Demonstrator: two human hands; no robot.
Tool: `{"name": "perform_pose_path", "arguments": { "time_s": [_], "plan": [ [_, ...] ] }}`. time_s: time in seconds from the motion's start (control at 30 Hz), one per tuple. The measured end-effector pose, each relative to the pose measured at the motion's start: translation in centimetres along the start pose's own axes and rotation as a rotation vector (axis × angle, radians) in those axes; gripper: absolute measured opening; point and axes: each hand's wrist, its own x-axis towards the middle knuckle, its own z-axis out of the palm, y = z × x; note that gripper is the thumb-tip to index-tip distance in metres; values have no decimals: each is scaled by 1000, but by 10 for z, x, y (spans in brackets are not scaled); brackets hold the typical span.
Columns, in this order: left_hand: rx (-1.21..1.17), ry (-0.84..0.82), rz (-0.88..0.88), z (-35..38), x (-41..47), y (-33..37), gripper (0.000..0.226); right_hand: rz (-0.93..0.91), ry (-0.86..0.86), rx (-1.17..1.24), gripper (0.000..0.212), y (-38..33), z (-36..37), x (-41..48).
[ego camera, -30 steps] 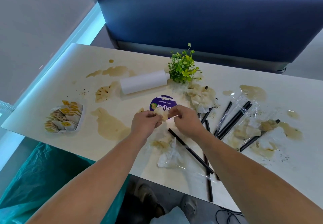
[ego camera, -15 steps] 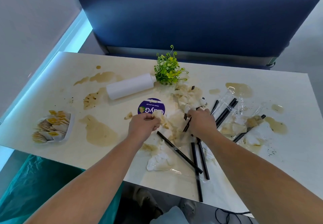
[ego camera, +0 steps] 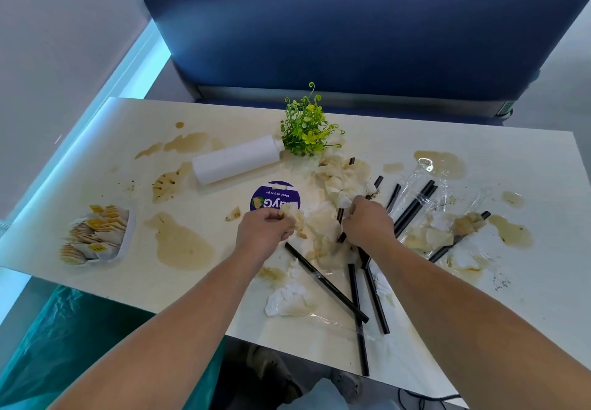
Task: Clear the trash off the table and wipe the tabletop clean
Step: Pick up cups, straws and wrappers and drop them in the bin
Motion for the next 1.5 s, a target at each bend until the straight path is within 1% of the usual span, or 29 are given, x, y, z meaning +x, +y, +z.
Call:
{"name": "perform_pose_path", "arguments": {
  "time_s": [0.13,0.27,0.33,0.43,0.73,0.9,1.03,1.23,1.43,1.5],
  "plan": [
    [-3,7,-10,2,-3,2,9,105,47,406,14,-1,-7,-3],
    [-1,8,-7,2,-9,7,9,113,178,591,10,-5,-20,-10],
    [-12,13,5,0,-12,11,8,74,229,633,11,-9,-26,-15],
    [-21,21,27,-5,-17,16,7,-35,287,637,11,-20,-34,-25],
    [-85,89,31,-47,-27,22,10,-285,292,600,23,-70,-36,-52],
    [-106,144,29,-84,-33,11,12,-351,188,612,32,-105,-32,-62],
    [-136,202,14,-118,-39,-7,11,-396,98,558,36,-140,-18,-67],
    [-185,275,-56,-170,-48,-41,13,-521,-61,425,28,-192,24,-75],
    [-190,378,-136,-233,-60,-92,11,-684,-314,283,26,-243,80,-96],
    [-209,408,-156,-251,-64,-108,9,-713,-371,233,24,-259,97,-103]
  ]
}}
